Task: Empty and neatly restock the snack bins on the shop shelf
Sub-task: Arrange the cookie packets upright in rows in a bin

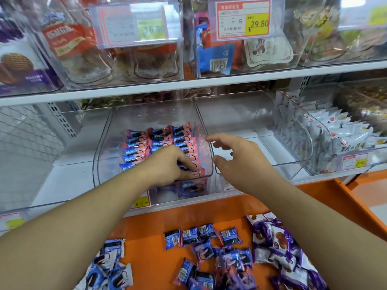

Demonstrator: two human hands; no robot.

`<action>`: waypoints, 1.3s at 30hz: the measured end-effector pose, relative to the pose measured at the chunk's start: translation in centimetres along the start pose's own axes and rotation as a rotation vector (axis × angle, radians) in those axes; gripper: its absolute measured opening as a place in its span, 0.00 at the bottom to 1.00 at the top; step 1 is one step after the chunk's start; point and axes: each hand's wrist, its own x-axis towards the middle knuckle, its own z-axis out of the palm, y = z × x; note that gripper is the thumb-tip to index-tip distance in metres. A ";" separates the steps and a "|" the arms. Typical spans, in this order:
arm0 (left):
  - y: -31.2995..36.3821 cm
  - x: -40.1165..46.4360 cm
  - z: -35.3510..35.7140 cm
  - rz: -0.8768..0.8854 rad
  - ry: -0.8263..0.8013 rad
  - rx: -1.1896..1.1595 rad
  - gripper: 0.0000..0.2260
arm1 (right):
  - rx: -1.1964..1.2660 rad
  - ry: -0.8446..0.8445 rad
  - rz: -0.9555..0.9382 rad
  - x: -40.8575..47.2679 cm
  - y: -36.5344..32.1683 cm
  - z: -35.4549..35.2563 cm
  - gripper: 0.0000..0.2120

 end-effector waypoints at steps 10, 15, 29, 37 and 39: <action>0.4 -1.8 -0.4 -0.048 0.141 -0.150 0.05 | -0.004 -0.002 -0.033 -0.4 0.1 -0.3 0.24; 1.6 -8.6 -0.1 0.069 0.288 -0.511 0.04 | 0.060 0.018 -0.244 -2.3 -1.7 -1.8 0.21; -13.9 -19.7 21.1 -0.372 -0.413 -0.199 0.17 | -0.579 -0.994 0.109 -10.7 11.2 13.5 0.34; -17.4 -18.1 25.5 -0.323 -0.603 -0.155 0.28 | -0.394 -0.782 0.371 -12.2 17.4 20.6 0.28; -17.7 -18.2 26.4 -0.302 -0.593 -0.115 0.21 | -0.428 -0.728 0.362 -12.9 18.2 21.6 0.24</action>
